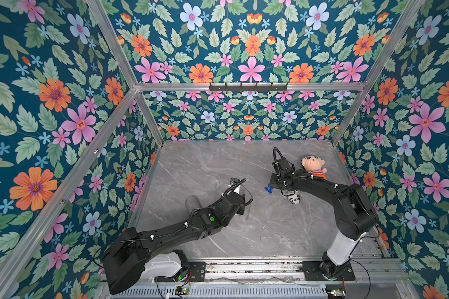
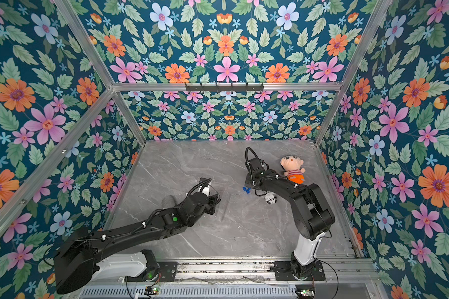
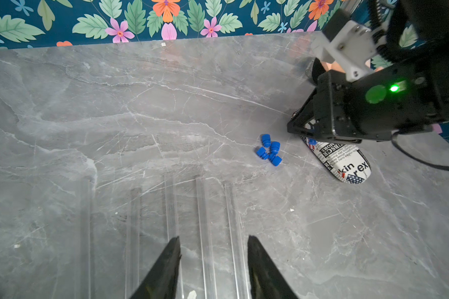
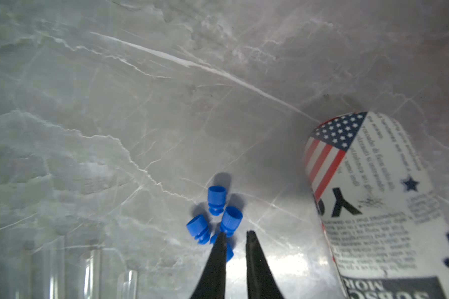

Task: Remove stoppers from test tubes
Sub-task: Place the stopper at the center of the board.

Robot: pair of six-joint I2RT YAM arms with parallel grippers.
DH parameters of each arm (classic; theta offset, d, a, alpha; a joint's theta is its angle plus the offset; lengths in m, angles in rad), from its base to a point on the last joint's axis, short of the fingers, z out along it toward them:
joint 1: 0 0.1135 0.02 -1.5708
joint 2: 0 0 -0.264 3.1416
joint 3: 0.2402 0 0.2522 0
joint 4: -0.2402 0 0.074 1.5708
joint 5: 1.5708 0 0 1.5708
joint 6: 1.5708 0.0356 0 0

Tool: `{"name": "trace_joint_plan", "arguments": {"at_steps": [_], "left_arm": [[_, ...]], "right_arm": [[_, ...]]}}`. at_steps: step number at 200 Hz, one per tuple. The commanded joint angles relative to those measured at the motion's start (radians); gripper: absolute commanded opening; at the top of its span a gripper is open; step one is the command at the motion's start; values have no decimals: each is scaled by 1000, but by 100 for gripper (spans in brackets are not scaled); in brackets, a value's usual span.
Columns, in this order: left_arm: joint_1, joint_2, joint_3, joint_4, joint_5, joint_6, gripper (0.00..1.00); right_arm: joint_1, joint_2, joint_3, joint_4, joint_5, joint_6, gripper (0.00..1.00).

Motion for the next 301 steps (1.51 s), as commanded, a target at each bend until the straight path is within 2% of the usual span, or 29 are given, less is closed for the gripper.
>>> {"name": "trace_joint_plan", "arguments": {"at_steps": [1, 119, 301], "left_arm": [[0, -9, -8, 27, -20, -6, 45], [1, 7, -37, 75, -7, -1, 46], [2, 18, -40, 82, -6, 1, 46]], "right_arm": [[-1, 47, 36, -29, 50, -1, 1], [-17, 196, 107, -33, 112, 5, 11], [-17, 201, 103, -25, 98, 13, 22]]}}
